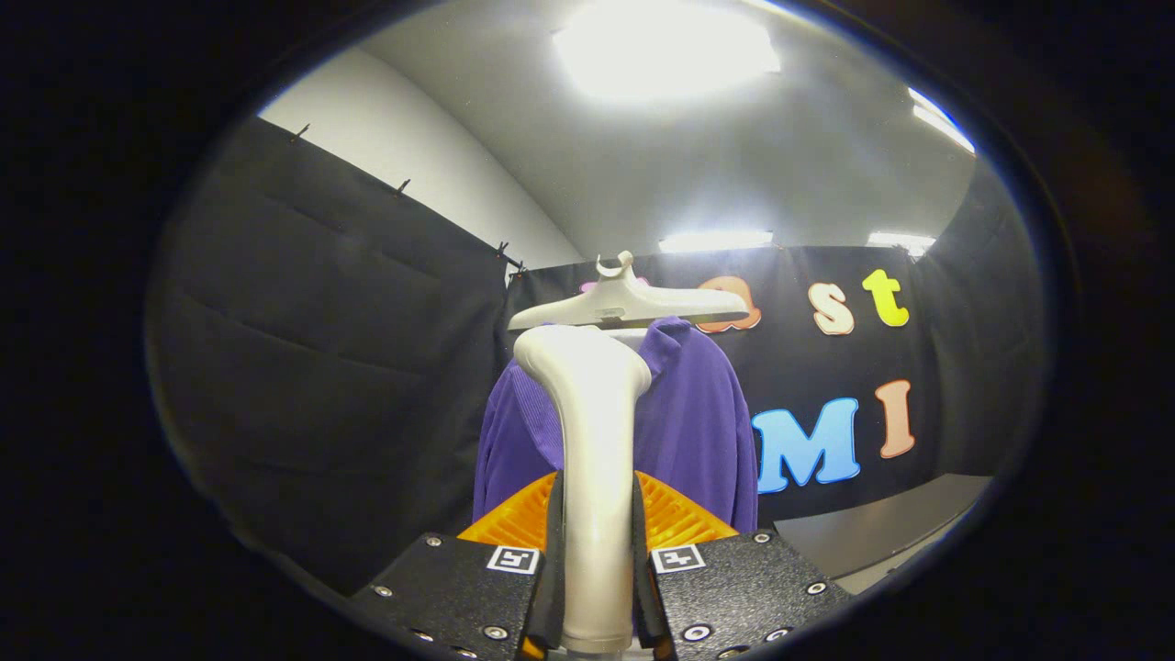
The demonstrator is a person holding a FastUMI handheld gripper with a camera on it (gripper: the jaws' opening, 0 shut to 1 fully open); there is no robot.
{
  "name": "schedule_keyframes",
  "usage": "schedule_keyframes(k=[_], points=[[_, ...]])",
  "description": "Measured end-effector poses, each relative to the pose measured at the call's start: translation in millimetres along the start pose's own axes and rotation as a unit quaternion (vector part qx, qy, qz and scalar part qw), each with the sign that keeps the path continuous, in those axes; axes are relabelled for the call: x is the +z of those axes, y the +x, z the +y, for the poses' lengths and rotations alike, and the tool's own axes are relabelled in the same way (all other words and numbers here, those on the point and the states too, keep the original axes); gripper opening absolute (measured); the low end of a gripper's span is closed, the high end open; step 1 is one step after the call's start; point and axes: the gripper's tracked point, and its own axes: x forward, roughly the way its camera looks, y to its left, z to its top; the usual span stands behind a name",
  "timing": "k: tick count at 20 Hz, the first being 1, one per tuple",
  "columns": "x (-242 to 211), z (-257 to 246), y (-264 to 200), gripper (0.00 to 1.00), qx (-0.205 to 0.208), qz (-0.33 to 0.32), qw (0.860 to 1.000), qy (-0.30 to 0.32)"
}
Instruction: Iron the clothes twice with a garment steamer, once on the left side and once on the right side.
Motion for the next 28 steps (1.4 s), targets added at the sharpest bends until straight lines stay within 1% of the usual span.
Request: schedule_keyframes(k=[7, 10, 13, 18, 21, 26, 28], points=[[22.6, 28.2, 56.1, 0.3, 0.007, -0.001, 1.0, -0.006], [14.8, 40.8, 81.1, 0.3, 0.007, 0.013, 1.0, -0.017], [-7.7, 50.2, 97.4, 0.3, 0.006, 0.042, 0.999, -0.023], [-53.8, 60.0, 101.5, 0.3, 0.009, 0.08, 0.996, -0.042], [-85.6, 62.1, 86.5, 0.3, 0.008, 0.107, 0.993, -0.043], [-118.3, 65.2, 66.9, 0.3, 0.011, 0.127, 0.991, -0.049], [-127.0, 65.0, 72.5, 0.3, 0.012, 0.132, 0.99, -0.051]])
